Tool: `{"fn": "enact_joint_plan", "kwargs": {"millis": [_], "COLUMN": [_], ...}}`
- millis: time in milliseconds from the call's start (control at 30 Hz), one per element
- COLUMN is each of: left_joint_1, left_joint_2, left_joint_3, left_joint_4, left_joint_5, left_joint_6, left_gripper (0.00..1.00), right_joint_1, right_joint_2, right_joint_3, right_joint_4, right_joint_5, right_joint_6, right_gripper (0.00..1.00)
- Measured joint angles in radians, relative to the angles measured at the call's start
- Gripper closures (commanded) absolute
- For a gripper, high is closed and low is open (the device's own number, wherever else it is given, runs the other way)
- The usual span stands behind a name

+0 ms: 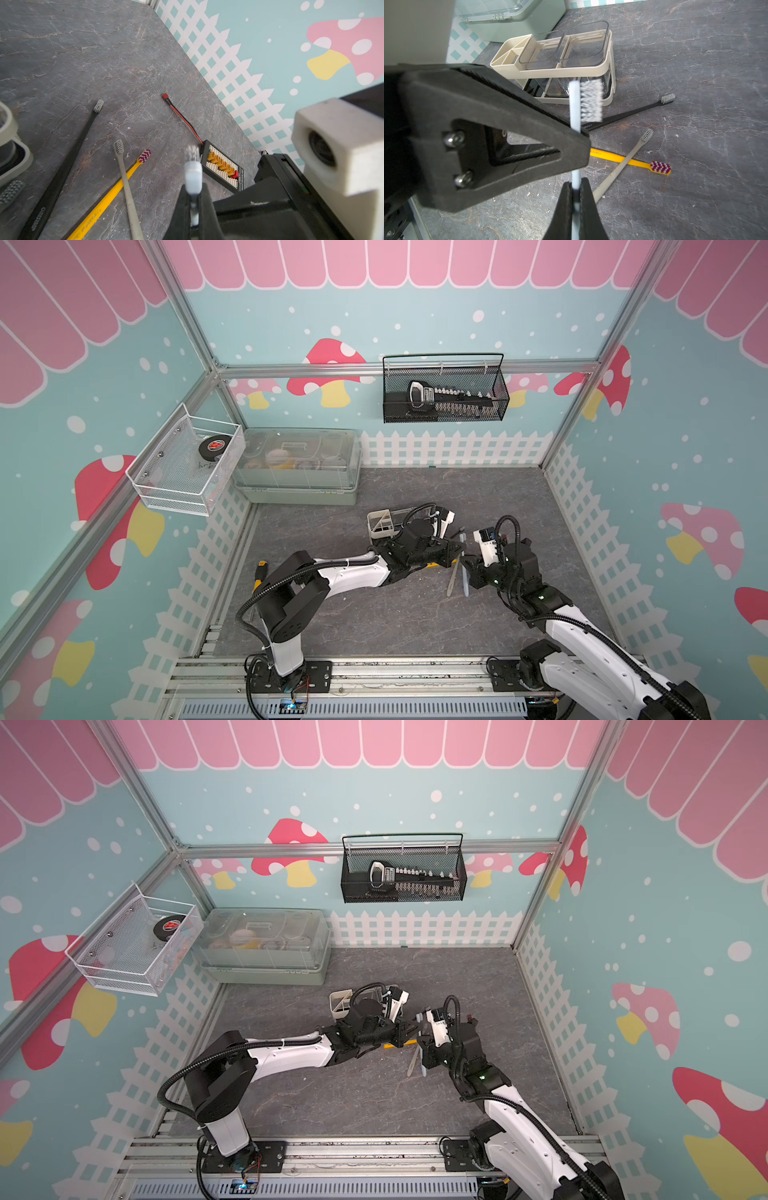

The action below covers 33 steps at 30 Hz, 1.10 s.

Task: Place the toothbrush into the toothbrush holder
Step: Pick up the toothbrush from the center of the board, then place the toothbrush in the toothbrush holder.

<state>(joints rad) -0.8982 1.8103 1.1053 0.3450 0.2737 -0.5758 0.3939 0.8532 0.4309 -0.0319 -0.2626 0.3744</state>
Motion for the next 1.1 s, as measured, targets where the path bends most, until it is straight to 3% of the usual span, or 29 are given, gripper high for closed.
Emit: {"fn": "enact_joint_plan", "kwargs": {"millis": [300,433,1100], "left_joint_1": [0.006,0.006,0.006], "left_joint_2": [0.0,0.0,-0.048], "left_joint_3": [0.0,0.0,0.0], "left_joint_4": [-0.013,-0.02,-0.109], "left_joint_5": [-0.051,-0.073,-0.19], "left_joint_6": [0.01,0.024,0.13], "left_gripper": [1.0,1.0,1.0], "right_joint_1": [0.001,0.001,0.001], "right_joint_2": [-0.012,-0.035,-0.166], "right_joint_3": [-0.007,-0.011,-0.013], "right_joint_4": [0.002,-0.001,-0.114], "right_joint_5": [0.005,0.009,0.122], "right_joint_6": [0.005,-0.001,-0.018], "right_gripper": [0.47,0.37,0.33]}}
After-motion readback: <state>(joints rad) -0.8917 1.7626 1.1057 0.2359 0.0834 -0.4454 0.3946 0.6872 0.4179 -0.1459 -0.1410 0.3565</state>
